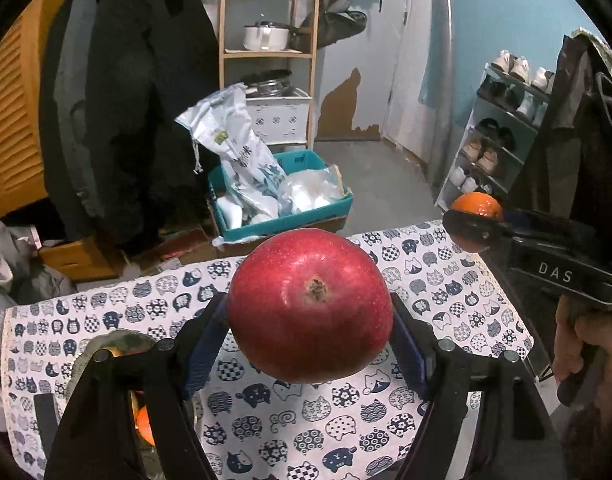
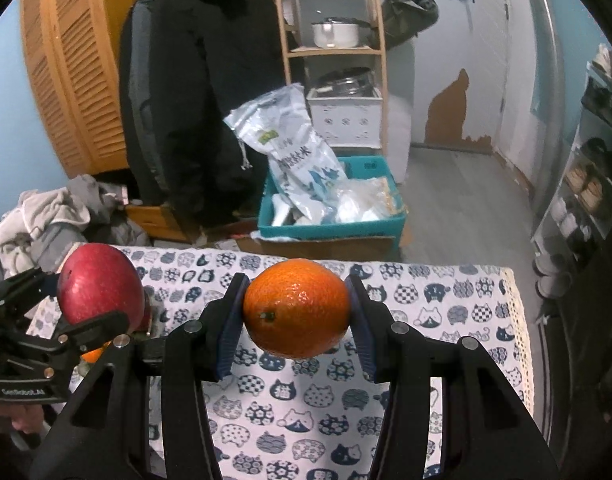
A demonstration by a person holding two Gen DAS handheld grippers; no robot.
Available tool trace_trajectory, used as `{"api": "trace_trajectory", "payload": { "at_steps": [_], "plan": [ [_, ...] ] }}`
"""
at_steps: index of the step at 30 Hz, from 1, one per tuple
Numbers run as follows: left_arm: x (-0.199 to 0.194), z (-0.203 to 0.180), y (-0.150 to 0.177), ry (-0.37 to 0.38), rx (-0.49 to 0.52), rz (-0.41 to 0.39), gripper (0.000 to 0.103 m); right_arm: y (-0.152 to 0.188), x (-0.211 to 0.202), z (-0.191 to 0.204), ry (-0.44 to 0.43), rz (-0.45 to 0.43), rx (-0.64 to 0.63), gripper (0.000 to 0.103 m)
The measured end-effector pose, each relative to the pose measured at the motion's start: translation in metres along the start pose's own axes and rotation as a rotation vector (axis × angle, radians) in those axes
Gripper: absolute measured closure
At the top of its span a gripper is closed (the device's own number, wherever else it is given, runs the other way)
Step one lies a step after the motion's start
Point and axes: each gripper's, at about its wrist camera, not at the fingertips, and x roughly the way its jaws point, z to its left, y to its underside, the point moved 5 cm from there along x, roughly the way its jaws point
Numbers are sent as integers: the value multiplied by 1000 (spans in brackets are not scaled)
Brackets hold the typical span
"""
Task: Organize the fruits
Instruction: 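Lift and carry the red apple with the left tool while the right tool carries the mandarin to the bowl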
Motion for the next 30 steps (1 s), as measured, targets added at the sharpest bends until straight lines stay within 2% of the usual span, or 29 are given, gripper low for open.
{"api": "trace_trajectory", "payload": {
  "at_steps": [13,30],
  "plan": [
    [-23,45,14,-30,-63,-10,25,-5,24,64,-88,27,-56,55],
    [-29,161,69,-151,-236,43,25,0,84,169,-232,114,-111,55]
  ]
}}
